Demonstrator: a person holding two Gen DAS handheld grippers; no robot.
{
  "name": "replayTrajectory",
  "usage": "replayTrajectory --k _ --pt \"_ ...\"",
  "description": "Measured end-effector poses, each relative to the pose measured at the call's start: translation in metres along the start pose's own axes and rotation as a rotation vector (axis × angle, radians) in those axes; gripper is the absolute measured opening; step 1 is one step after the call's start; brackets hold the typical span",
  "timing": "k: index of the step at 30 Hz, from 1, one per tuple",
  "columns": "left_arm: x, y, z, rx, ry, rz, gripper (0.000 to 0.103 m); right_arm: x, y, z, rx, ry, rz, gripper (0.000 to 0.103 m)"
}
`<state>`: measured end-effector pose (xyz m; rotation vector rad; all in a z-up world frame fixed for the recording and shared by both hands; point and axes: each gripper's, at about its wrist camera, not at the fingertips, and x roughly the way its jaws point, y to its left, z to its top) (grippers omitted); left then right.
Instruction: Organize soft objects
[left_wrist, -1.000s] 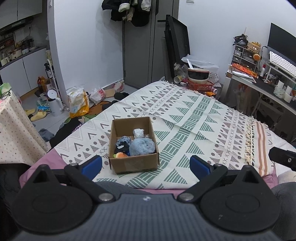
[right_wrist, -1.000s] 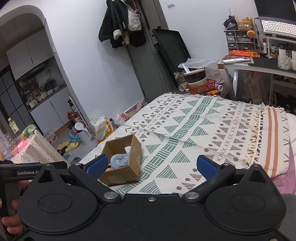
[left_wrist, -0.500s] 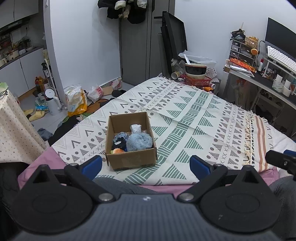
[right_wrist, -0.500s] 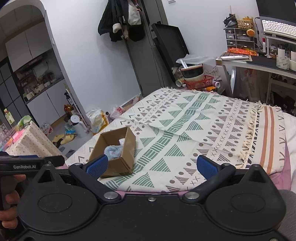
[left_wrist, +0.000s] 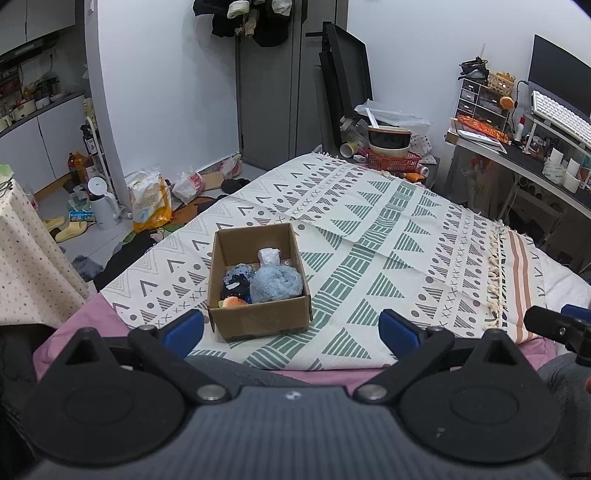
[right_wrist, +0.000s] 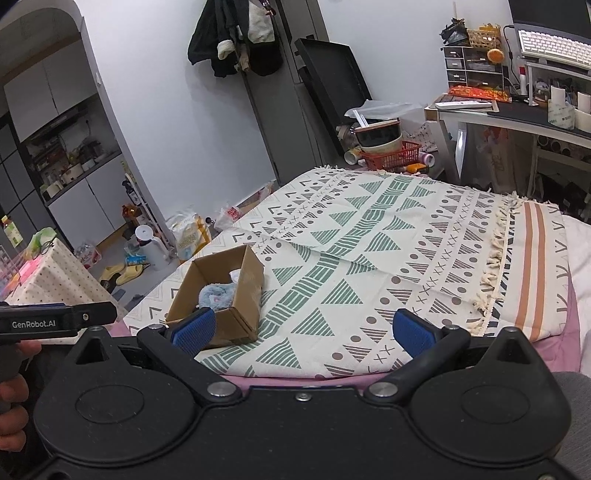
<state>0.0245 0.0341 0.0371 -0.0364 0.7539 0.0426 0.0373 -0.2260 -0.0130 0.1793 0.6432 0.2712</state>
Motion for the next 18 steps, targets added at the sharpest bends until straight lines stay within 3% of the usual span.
replayTrajectory --k 18 --pt "-0.006 -0.0065 -0.0007 0.007 -0.008 -0.01 0.1 -0.0029 0.0002 0.0004 -0.01 -0.012 -0.001 0.103"
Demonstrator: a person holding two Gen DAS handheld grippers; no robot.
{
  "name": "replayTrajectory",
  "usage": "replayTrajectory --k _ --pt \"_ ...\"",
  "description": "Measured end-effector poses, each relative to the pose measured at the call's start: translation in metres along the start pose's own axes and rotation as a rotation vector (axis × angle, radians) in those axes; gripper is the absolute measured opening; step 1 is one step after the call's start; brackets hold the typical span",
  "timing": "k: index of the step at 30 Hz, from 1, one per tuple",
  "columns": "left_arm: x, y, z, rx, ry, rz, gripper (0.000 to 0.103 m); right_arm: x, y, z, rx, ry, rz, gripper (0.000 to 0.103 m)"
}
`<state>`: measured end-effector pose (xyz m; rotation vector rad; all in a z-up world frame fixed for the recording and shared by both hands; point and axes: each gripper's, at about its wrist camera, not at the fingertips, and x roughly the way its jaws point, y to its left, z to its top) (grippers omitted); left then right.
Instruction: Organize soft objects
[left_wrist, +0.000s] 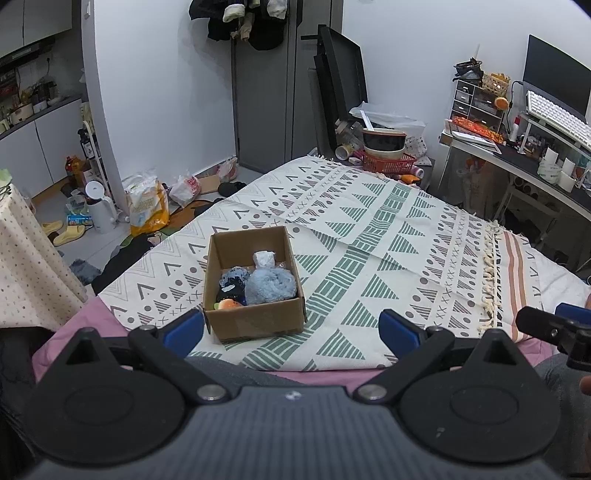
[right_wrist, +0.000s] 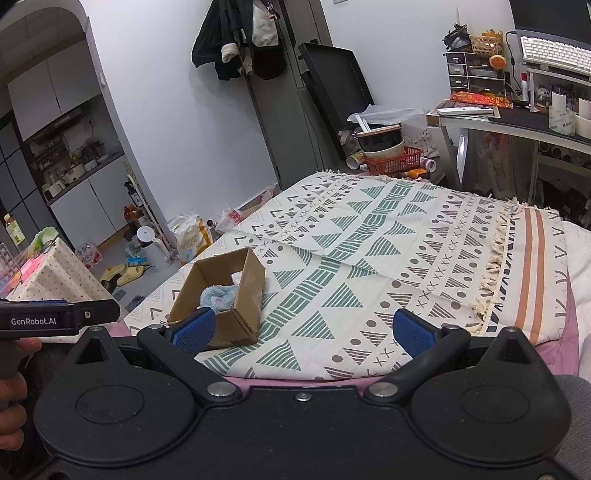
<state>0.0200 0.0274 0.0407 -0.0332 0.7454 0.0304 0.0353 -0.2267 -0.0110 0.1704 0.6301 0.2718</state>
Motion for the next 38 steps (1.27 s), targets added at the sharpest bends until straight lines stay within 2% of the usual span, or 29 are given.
replayTrajectory --k 28,38 --pt "-0.0014 0.0052 0.0018 -0.004 -0.009 0.01 0.1 0.0006 0.0002 -0.0018 -0.008 0.0 -0.007 0.103" --pt "0.0004 0.0035 0.0009 0.012 -0.029 -0.018 0.1 0.0063 0.0006 -0.0055 0.001 0.009 -0.033 0.103"
